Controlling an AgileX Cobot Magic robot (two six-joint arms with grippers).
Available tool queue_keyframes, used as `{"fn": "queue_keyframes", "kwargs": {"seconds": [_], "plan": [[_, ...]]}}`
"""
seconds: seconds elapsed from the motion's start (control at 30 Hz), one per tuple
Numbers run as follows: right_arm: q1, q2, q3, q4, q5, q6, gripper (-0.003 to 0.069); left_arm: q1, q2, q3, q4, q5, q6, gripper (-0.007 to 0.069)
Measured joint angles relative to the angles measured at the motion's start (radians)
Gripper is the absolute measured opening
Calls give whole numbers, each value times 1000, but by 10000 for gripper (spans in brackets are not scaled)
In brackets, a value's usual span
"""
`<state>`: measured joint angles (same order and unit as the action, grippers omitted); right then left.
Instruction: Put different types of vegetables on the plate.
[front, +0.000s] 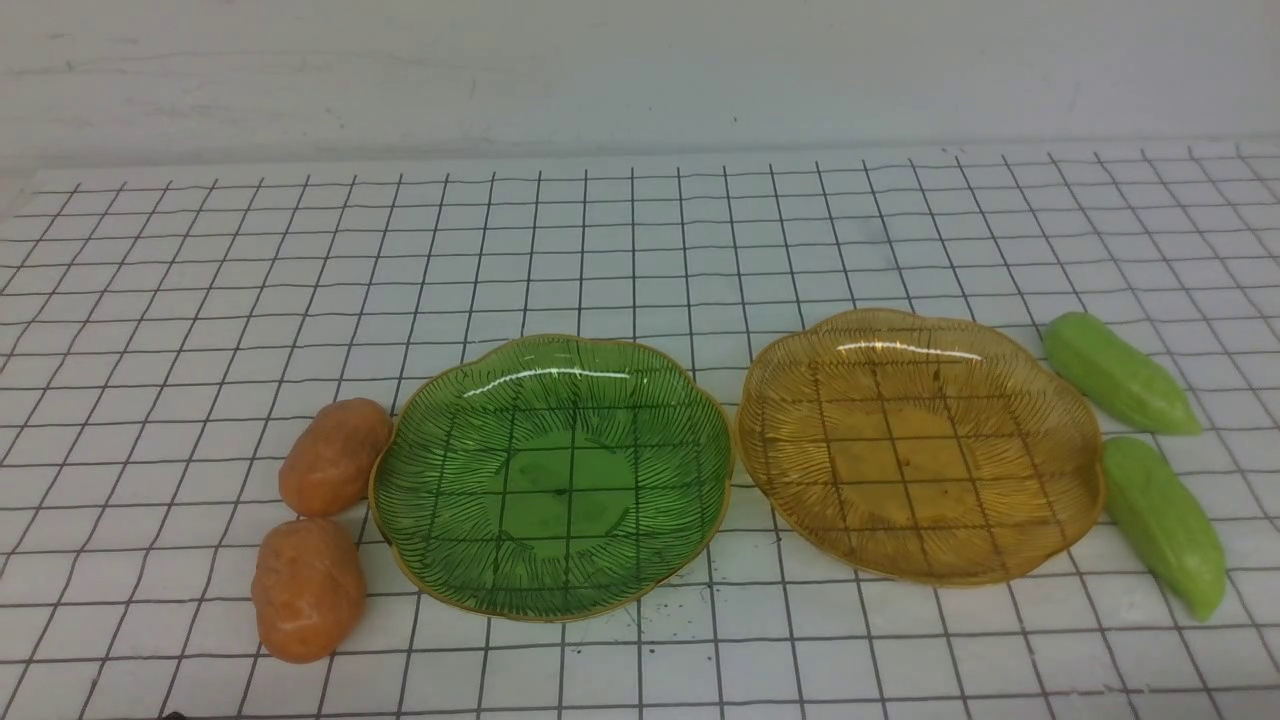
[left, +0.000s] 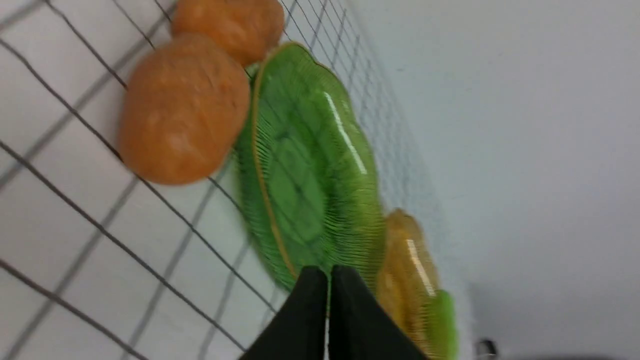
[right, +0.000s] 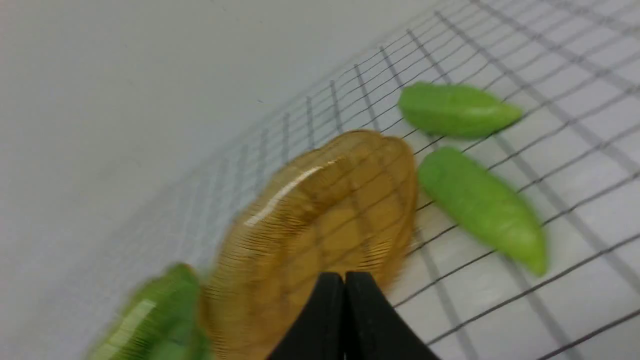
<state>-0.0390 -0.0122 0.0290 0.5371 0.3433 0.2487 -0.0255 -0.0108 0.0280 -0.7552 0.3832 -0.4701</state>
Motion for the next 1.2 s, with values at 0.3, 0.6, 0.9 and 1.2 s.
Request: {"fn": "queue_keyframes", "kwargs": {"seconds": [0.3,0.6,0.9,1.2], "plan": [[3,0,-4,371,-78,-1,-15,0,0,-43,-73,-38,211,-8],[10,92,-360,357,67,-576,-15,0,283,-402,78,283,410,-8],[13,638,-649,-65,517,-501,-8,0,777,-621,365,606,420,-7],[14,1026,-679,-451,471,-192,76,0,941,-631,388,606,465,-7]]}}
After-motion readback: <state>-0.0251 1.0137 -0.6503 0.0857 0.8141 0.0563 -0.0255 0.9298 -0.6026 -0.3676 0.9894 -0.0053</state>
